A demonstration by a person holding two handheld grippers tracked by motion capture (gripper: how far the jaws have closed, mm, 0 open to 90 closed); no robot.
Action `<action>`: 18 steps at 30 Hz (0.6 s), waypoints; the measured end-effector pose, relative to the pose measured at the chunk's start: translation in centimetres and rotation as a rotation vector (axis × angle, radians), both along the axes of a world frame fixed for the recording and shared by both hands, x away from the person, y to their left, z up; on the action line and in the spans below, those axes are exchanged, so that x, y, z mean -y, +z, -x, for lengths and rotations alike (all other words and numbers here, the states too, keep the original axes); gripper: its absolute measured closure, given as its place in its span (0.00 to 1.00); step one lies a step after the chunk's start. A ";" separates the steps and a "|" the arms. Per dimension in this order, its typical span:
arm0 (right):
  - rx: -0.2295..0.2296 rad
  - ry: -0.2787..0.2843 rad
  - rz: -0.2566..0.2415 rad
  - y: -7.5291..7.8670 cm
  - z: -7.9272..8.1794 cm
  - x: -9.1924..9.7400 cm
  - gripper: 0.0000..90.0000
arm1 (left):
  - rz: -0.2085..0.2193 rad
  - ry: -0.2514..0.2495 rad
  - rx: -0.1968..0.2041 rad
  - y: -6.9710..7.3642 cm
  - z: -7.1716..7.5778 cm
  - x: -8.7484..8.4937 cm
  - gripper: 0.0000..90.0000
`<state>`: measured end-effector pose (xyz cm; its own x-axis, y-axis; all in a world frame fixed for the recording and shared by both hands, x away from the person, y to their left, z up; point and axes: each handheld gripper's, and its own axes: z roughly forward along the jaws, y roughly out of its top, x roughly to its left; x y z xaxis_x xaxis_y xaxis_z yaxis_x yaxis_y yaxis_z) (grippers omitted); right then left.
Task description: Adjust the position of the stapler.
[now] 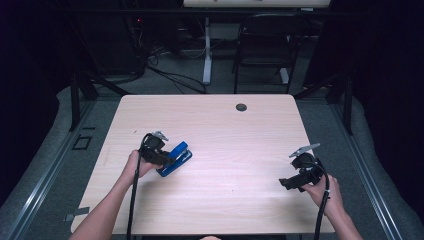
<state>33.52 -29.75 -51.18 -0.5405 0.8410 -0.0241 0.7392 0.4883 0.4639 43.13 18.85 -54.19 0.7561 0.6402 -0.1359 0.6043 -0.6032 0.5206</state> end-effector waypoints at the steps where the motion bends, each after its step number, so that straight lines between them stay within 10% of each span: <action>1: 0.000 0.000 0.000 0.0 0.0 0.0 0.03 | 0.000 0.000 0.000 0.0 0.0 0.0 0.72; 18: -0.007 0.007 0.007 0.0 -0.1 0.0 0.03 | -0.012 -0.068 0.022 0.1 0.5 0.8 0.73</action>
